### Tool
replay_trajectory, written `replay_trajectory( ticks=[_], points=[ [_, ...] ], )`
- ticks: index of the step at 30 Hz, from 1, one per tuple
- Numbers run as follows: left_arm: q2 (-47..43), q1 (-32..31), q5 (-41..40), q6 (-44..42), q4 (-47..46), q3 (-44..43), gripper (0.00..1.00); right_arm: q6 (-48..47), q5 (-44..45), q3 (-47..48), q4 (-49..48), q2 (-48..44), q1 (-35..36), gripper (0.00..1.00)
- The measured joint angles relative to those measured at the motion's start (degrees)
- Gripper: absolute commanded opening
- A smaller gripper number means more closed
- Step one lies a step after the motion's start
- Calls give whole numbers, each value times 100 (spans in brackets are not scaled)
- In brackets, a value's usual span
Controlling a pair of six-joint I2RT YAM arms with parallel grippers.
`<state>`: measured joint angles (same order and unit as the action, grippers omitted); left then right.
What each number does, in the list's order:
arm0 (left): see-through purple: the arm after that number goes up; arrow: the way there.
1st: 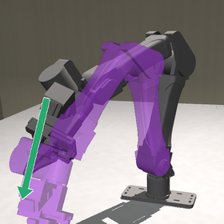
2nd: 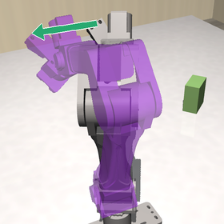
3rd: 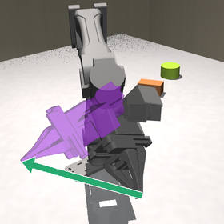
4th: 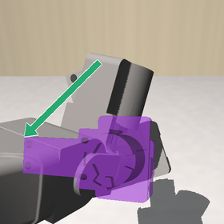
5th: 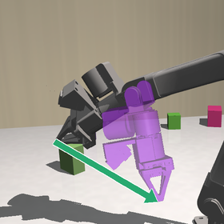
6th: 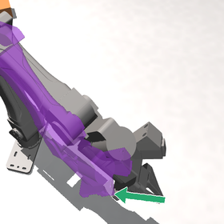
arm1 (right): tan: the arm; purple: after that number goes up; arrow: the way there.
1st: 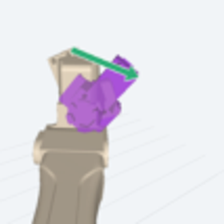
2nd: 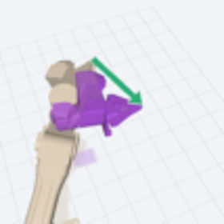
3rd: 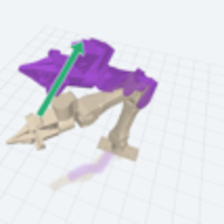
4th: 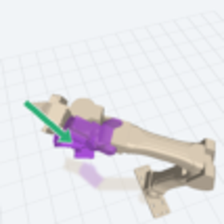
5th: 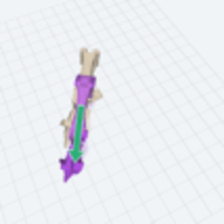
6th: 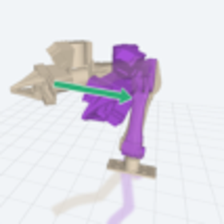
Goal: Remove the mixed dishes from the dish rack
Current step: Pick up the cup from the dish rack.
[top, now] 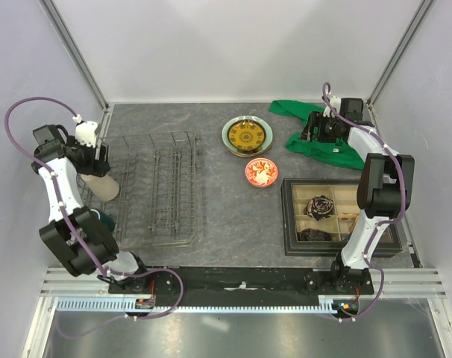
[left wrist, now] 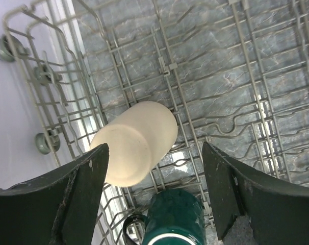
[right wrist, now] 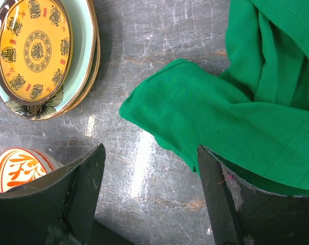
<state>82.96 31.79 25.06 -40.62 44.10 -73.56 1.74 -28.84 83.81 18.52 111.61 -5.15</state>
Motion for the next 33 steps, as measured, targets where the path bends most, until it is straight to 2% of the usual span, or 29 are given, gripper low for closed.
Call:
replay_trajectory(
  ticks=[6,13,33],
  points=[
    [479,293,125,-116,-9,0,84,0,-9,0,0,11,0,80],
    [649,551,214,-238,-94,-101,84,-2,-46,0,0,94,0,80],
    [839,675,518,-426,-146,-229,84,-4,-70,0,0,173,0,80]
  ],
)
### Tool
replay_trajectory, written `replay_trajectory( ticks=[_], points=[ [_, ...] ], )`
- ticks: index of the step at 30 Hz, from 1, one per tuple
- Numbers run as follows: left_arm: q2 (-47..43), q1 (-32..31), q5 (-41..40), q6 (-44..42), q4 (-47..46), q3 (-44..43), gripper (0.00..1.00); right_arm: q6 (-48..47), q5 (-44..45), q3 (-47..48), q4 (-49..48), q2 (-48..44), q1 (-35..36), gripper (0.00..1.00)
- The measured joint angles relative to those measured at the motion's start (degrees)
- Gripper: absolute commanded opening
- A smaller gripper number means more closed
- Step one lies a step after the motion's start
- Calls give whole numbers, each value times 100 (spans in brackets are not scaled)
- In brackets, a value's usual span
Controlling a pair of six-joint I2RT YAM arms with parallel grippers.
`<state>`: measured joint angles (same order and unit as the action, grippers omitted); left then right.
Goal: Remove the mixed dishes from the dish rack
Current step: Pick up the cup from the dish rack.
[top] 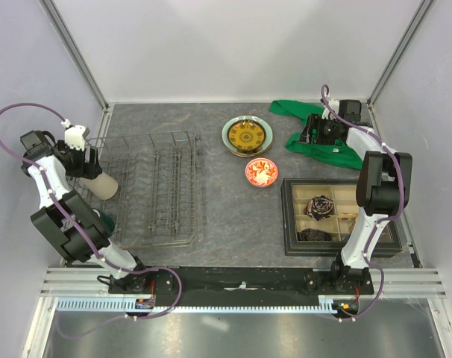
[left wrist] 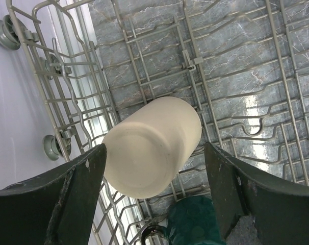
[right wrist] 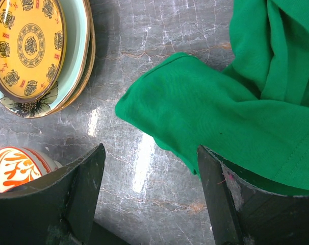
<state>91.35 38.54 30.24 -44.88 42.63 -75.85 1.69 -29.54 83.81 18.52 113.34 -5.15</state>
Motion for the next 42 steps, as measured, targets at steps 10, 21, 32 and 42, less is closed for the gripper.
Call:
replay_trajectory(
  ticks=[10,21,32,42],
  points=[
    [0,2,52,0,44,-17,84,-4,0,0,2,46,0,81],
    [0,74,197,-2,96,-26,85,-39,4,2,39,212,0,81],
    [-35,162,304,-4,101,-31,86,-46,7,90,76,315,-9,80],
    [-155,162,328,-24,103,-33,86,-46,7,151,170,400,-31,81]
  ],
)
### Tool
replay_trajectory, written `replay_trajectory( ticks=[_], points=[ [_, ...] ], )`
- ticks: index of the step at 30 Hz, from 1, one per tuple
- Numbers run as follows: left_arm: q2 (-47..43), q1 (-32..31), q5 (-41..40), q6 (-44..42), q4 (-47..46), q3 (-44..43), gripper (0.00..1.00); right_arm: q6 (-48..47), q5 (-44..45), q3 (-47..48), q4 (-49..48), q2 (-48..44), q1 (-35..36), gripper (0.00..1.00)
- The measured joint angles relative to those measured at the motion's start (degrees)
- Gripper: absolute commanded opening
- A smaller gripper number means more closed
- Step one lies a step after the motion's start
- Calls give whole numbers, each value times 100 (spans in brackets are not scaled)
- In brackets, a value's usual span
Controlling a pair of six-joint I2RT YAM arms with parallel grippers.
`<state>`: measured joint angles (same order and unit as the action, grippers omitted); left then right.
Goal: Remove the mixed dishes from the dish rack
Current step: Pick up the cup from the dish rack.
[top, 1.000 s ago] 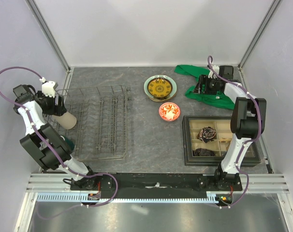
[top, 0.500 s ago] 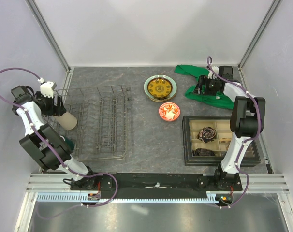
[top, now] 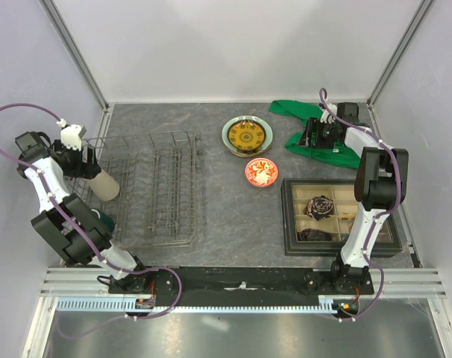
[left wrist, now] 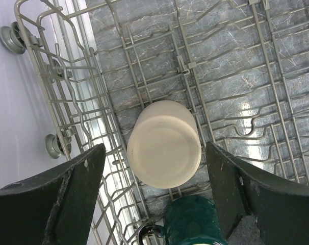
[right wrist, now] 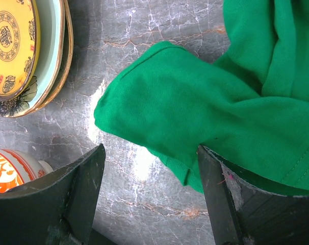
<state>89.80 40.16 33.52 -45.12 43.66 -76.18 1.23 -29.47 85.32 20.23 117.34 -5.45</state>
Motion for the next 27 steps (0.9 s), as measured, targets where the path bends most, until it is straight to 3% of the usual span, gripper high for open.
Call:
replay_trajectory(
  ticks=[19,27],
  points=[
    [326,0,13,-127,74,20,86,0,0,2,20,2,-4,80],
    [413,0,59,-153,81,87,79,0,0,2,20,37,-7,81]
  ],
)
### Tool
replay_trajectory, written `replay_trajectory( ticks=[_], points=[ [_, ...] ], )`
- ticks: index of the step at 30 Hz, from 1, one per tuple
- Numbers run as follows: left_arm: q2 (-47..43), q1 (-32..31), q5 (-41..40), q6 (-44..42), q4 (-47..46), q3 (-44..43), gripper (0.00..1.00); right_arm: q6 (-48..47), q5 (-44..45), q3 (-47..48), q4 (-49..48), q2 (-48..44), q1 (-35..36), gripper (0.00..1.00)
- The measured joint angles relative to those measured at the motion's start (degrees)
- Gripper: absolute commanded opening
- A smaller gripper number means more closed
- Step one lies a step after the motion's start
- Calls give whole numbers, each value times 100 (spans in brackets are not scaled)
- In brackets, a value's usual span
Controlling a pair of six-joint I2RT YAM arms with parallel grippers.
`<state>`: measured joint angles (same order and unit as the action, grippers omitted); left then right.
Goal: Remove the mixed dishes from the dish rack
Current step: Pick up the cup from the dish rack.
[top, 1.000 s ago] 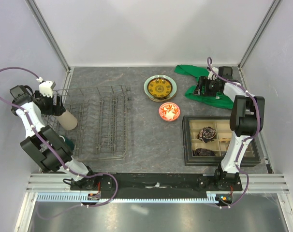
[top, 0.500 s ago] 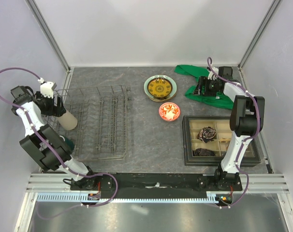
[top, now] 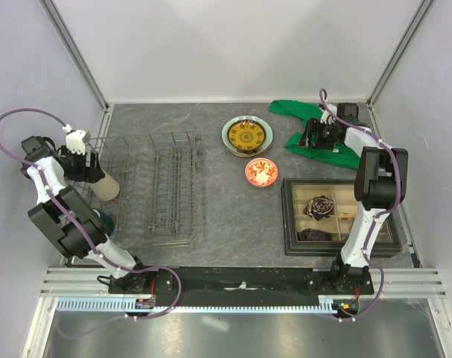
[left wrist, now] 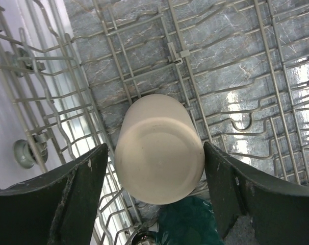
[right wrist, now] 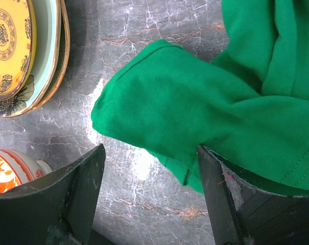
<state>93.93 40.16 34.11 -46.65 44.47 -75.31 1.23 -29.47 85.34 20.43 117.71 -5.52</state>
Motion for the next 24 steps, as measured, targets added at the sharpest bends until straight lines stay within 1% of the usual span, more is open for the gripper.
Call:
replay_trajectory(
  ticks=[9,10,15,17,19,21,22,24],
  points=[
    [109,-11,79,-105,-39,140,72,-13,0,0,2,22,-35,81],
    [109,-11,87,-107,-39,142,69,-39,0,0,4,22,-39,81],
    [109,-11,122,-129,-42,144,60,-107,0,2,7,22,-55,81],
    [109,-11,166,-138,-39,146,51,-109,-2,0,7,24,-61,81],
    [109,-11,205,-149,-35,144,45,-109,-2,2,9,24,-72,81],
    [109,-11,214,-157,-31,144,44,-111,-2,0,11,24,-76,81],
    [107,-11,221,-166,-24,144,37,-111,-2,0,11,26,-76,80],
    [105,-13,238,-168,7,127,31,-111,-2,2,11,31,-76,80]
  ],
)
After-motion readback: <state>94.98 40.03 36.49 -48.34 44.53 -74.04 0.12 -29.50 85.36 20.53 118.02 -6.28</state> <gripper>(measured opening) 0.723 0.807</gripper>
